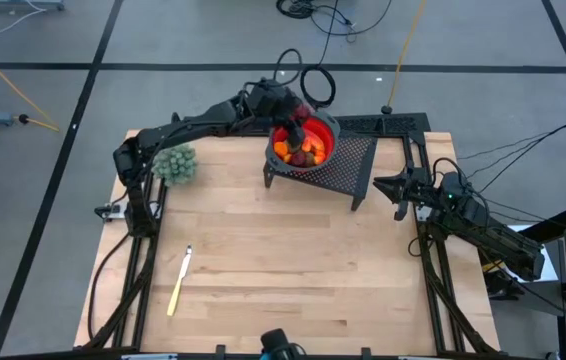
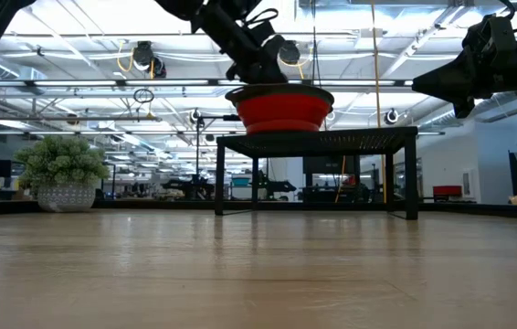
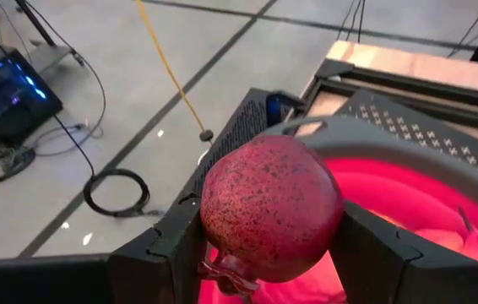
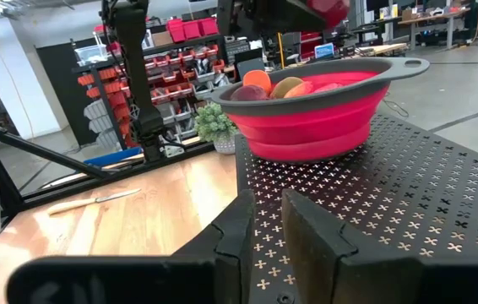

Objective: Pick & Place Fruit
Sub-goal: Put the pomegranate into the red strainer bowl on the shelf

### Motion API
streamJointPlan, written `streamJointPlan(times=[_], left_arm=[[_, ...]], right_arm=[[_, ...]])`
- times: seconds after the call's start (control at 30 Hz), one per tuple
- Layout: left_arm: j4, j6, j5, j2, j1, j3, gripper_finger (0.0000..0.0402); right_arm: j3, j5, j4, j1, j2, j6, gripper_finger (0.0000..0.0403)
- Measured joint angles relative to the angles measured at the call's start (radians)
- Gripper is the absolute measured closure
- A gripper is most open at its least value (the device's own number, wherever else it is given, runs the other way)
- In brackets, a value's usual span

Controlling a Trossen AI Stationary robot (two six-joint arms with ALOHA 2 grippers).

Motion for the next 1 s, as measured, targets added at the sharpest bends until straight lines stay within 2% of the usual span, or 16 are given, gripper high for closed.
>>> streamJointPlan(times=[0.47,0.7,1.0], left_arm=[[-0.106,-0.023,0.031,0.000,0.009,0.000,0.0192],[-0.157,-0.090,0.051,0.000,0.034,0.000,0.0192],[-0.166,-0.102,0.051,0.000,0.036,0.000,0.0192]], right_arm=[[0.000,0.002,0.000,0.000,0.000,0.000,0.0348],[0.000,0.002,0.000,0.000,0.000,0.000,0.0348],[0.000,0.002,0.000,0.000,0.000,0.000,0.0348]])
